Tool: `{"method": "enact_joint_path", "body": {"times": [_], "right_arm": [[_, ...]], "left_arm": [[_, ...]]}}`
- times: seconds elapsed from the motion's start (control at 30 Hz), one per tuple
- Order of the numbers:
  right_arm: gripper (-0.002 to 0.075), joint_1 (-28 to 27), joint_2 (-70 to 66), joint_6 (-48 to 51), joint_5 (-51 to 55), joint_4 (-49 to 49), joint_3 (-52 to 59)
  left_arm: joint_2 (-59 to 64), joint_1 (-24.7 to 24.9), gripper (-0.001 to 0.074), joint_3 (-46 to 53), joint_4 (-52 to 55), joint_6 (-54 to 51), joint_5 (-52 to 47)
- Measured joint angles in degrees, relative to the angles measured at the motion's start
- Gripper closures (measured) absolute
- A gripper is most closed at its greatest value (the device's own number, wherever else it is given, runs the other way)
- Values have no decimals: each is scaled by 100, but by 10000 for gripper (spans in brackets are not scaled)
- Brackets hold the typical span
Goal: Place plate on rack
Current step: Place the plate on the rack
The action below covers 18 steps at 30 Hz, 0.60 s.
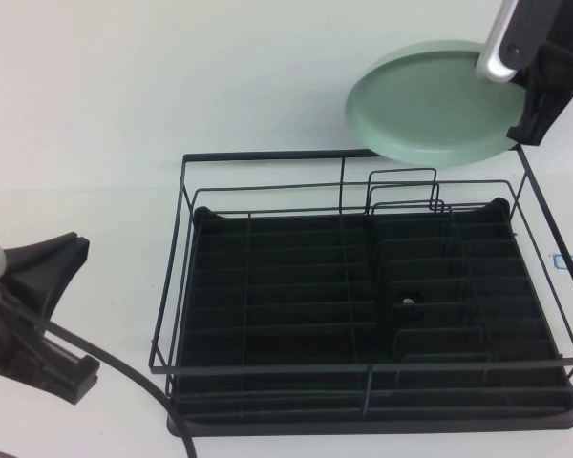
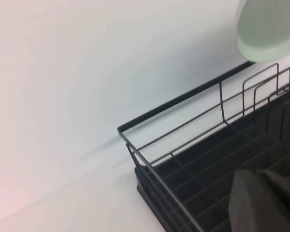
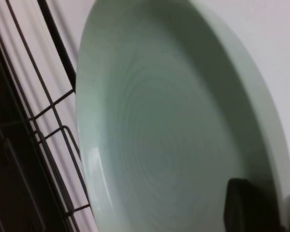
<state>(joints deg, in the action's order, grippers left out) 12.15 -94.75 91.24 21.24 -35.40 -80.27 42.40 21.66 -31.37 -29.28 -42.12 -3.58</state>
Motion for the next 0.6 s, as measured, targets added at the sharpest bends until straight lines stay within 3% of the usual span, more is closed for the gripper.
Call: {"method": "enact_joint_path", "body": {"times": [0.6], "right_arm": [[613,43,-651,202,-74,35,-32]], "left_arm": [[0,0,734,0,-9,0,37]]}}
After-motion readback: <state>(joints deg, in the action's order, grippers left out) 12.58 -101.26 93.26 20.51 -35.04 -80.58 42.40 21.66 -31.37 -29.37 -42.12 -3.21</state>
